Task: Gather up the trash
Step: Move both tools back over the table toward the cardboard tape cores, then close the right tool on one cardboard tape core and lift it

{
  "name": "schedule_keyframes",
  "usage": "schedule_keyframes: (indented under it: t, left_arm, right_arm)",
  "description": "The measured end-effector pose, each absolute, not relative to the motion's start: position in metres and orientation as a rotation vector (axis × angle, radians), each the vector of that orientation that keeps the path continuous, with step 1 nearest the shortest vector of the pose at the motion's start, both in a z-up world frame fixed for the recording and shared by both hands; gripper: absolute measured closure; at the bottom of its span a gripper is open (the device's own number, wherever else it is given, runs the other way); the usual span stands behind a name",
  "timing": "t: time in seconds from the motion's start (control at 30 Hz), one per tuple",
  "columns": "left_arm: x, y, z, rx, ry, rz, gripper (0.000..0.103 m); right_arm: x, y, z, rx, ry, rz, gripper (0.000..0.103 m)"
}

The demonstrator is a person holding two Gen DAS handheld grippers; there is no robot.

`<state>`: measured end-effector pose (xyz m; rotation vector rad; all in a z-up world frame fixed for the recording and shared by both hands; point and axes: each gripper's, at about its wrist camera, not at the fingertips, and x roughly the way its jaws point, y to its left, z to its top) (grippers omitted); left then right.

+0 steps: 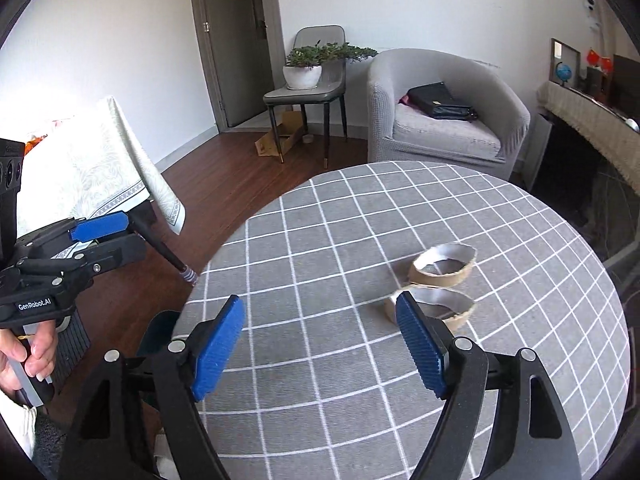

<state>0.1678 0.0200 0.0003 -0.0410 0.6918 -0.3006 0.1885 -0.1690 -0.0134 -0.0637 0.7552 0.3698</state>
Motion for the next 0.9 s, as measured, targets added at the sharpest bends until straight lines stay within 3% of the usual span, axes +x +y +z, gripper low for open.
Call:
schedule_keyframes:
  t: [0.43,0.77,0.83,0.9]
  left_arm:
    - [0.207,-0.016,-0.01,-0.03,0.715,-0.338,0.031]
    - [0.224,-0.042,-0.011,-0.004,0.719,-0.37,0.024]
    - [0.228,-0.048,-0.013,0.001,0.724,-0.377,0.023]
    - [0.231,-0.054,-0.014,0.012,0.726,-0.381,0.022]
  right_arm:
    - [0.225,-0.208,-0.039,-0.035,0.855,0.27,0.02]
    - [0.245,-0.207,-0.055,-0.026,0.907,0.24,0.02]
    - [0.246,-0.21,-0.054,-0.025,0.903,0.233,0.023]
    - [0.246,-0.213,-0.053,-0.017,0.896,0.246,0.037]
